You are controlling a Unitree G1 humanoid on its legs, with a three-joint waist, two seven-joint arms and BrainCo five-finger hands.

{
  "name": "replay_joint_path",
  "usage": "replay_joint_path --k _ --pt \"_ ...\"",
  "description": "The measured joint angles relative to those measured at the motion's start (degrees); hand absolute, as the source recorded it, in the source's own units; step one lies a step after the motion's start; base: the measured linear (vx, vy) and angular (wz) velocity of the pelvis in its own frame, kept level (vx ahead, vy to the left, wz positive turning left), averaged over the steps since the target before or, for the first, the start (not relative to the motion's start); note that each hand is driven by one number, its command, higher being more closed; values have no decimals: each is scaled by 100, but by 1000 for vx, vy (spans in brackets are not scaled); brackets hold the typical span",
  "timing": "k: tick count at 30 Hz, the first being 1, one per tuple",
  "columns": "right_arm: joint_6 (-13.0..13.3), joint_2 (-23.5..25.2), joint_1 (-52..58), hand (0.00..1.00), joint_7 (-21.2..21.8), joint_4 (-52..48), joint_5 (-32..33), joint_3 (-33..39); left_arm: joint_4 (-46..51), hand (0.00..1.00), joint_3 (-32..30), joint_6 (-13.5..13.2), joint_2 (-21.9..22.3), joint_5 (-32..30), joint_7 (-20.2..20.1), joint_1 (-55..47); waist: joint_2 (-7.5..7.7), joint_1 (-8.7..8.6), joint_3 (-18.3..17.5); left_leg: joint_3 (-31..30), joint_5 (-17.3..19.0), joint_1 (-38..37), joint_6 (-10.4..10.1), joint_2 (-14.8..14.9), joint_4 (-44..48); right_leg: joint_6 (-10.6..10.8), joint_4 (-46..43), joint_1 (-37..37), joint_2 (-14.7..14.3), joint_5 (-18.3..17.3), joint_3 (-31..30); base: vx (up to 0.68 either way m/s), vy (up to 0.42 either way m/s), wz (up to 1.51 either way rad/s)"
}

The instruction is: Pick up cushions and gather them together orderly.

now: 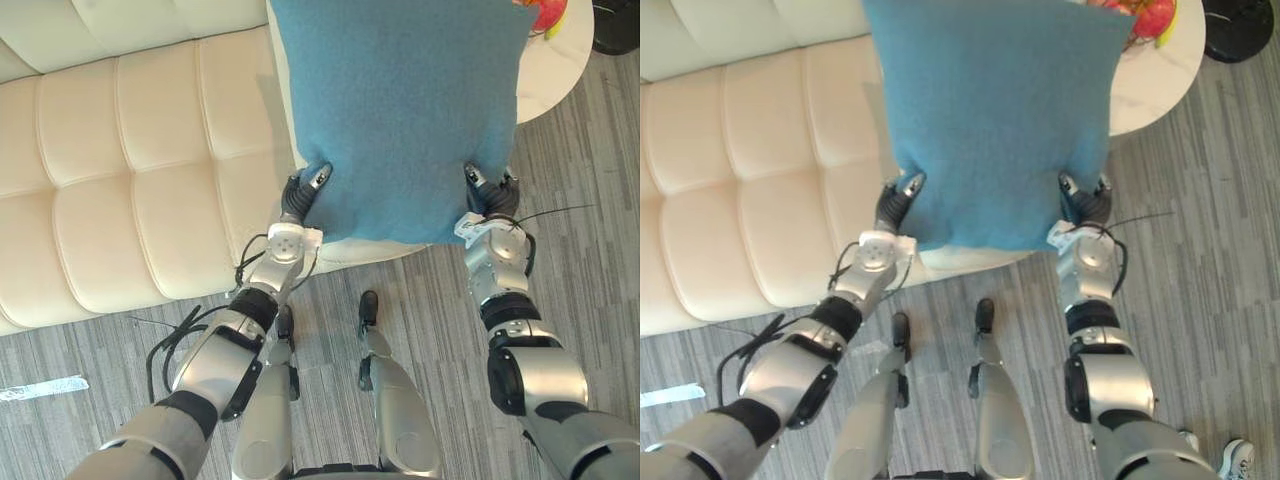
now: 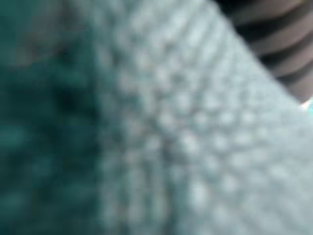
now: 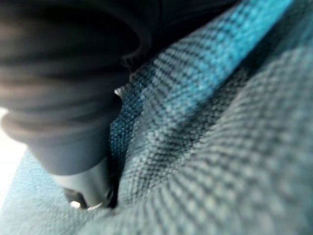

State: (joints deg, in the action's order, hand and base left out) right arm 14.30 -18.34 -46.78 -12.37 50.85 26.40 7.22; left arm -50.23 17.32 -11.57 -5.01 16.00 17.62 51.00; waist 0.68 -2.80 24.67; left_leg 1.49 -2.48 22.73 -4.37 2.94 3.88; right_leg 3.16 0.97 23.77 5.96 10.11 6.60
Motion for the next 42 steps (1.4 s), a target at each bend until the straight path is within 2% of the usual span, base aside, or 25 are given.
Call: replay_joint_path --k 2,7,12,22,25,27,28,30,34,36,38,39,40,41,42 --pt "39 -14 19 100 -6 0 82 -71 160 100 20 -41 -2 1 6 -1 0 -8 0 9 -3 -56 3 -5 -28 60 133 -104 -3 62 -91 0 0 0" --pt "36 3 274 100 -6 -76 81 -186 425 100 135 -45 -4 -2 7 -28 2 -25 -1 4 -9 -299 7 0 -110 61 215 -373 -7 63 -104 8 -3 2" --pt "12 135 791 100 -16 -566 73 -238 936 100 226 -55 -42 -11 60 -350 30 -41 -20 2 -9 -443 6 -3 -151 61 287 -532 -11 62 -110 2 -3 1" --pt "-82 872 2521 100 -182 -2568 -117 -347 2600 100 411 -54 -130 8 243 -1984 85 -16 -181 91 32 -1127 -7 27 -310 78 399 -1190 -70 -14 -127 11 1 -1" --pt "-85 1021 3107 100 -182 -3246 -174 -455 3340 100 528 -62 -279 61 243 -2711 98 0 -499 127 89 -1204 -26 38 -310 53 399 -1253 -81 -78 -159 26 1 -4" --pt "-85 1062 3365 100 -182 -3519 -230 -569 3650 100 542 -67 -327 94 243 -3084 100 15 -588 143 160 -1440 -36 51 -293 36 397 -1483 -91 -138 -173 46 3 -6" --pt "-84 1122 3661 100 -182 -3793 -398 -637 3903 100 598 -72 -331 104 243 -3461 92 44 -880 155 230 -1519 -32 64 -276 21 364 -1552 -98 -218 -182 55 2 -4" --pt "-78 1120 3897 100 -181 -4066 -399 -722 4151 100 667 -147 -335 109 243 -3801 93 70 -1127 123 273 -1572 -43 71 -268 7 236 -1584 -100 -328 -181 68 1 1" --pt "-72 1090 4050 100 -182 -4440 -525 -730 4452 100 735 -233 -338 118 243 -4084 69 122 -1320 -93 279 -1689 -40 49 -259 57 -248 -1588 -85 -659 -435 24 12 26" --pt "-40 1076 4123 100 -184 -4619 -649 -737 4488 100 775 -329 -338 221 243 -4171 28 205 -1433 -372 235 -1634 -65 21 -262 53 -331 -1632 -74 -788 -303 -13 -14 69" --pt "-10 963 4201 100 -287 -4786 -678 -748 4509 100 909 -333 -296 415 243 -4183 -145 179 -1540 -1025 34 -1453 -141 -27 -296 12 -566 -1649 2 -1022 374 -34 -70 148" --pt "-11 860 4223 100 -299 -4782 -728 -754 4508 100 971 -334 -297 554 243 -4201 -236 276 -1597 -1227 -61 -1365 -170 -33 -329 -21 -707 -1655 31 -1134 646 -68 -93 163" --pt "-14 848 4216 100 -307 -4781 -805 -767 4543 100 971 -335 -253 640 243 -4330 -397 331 -1703 -1166 -52 -1348 -84 48 -650 -75 -871 -1650 52 -1263 932 -76 -77 142" --pt "-12 883 4213 100 -348 -4791 -850 -767 4600 100 971 -334 -237 666 243 -4419 -452 284 -1771 -721 74 -1278 130 171 -706 -54 -874 -1684 117 -1281 1205 -86 -31 156" --pt "-8 872 4184 100 -381 -4778 -851 -767 4659 100 967 -355 -156 670 243 -4465 -424 294 -1798 175 371 -1095 507 286 -442 -54 -879 -1685 358 -1286 1425 -38 77 135"
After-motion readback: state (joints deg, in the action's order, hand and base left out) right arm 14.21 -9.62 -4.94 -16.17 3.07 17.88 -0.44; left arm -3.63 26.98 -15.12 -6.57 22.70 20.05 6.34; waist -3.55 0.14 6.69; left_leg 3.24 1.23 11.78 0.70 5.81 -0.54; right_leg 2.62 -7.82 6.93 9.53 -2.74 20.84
